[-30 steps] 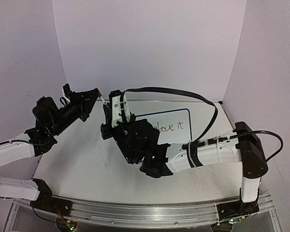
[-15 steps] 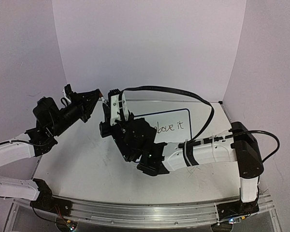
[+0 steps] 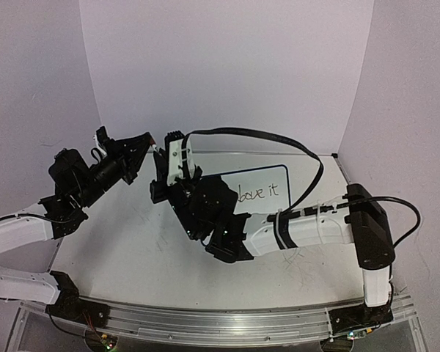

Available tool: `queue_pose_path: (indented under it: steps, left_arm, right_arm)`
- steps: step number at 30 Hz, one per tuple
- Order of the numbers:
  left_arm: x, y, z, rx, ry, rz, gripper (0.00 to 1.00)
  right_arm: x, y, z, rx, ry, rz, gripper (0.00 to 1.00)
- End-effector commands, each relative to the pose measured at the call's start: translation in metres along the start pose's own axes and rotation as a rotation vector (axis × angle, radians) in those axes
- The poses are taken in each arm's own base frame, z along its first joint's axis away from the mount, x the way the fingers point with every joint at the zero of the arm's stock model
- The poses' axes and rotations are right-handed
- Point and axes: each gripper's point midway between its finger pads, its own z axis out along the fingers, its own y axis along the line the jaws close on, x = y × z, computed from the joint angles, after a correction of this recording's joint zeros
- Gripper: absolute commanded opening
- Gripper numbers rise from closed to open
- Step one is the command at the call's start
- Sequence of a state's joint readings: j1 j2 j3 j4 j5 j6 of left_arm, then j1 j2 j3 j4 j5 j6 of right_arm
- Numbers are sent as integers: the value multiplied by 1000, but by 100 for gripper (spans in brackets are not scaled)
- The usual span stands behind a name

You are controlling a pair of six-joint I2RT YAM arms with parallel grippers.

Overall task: Write a sentence on the whiteboard
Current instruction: Insert the whiteboard marker without the cap into the pen cap.

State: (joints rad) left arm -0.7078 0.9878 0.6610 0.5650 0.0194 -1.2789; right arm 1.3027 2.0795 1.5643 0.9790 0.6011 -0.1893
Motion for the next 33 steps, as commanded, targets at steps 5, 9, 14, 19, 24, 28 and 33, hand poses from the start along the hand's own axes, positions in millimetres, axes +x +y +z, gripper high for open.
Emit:
queue_pose_path:
  steps: [5, 9, 14, 19, 24, 28, 33]
  left_arm:
    - [48, -20, 2, 130, 168, 53, 0]
    - [57, -5, 1, 100, 196, 53, 0]
    - [64, 11, -1, 55, 198, 18, 0]
    - [68, 27, -3, -4, 191, 3, 0]
    - [60, 32, -6, -49, 152, 47, 0]
    - [46, 38, -10, -146, 113, 150, 13]
    - [16, 42, -27, -287, 37, 269, 64]
  right_arm:
    - [-43, -16, 40, -35, -127, 209, 0]
    - [-49, -15, 44, -110, -123, 245, 0]
    - [-38, -17, 57, -30, -70, 4, 0]
    - [-2, -21, 68, 50, -8, -331, 0]
    - [16, -18, 55, -37, 37, -352, 0]
    - [7, -22, 31, -115, 57, -244, 0]
    - [15, -39, -18, -205, 136, -174, 0]
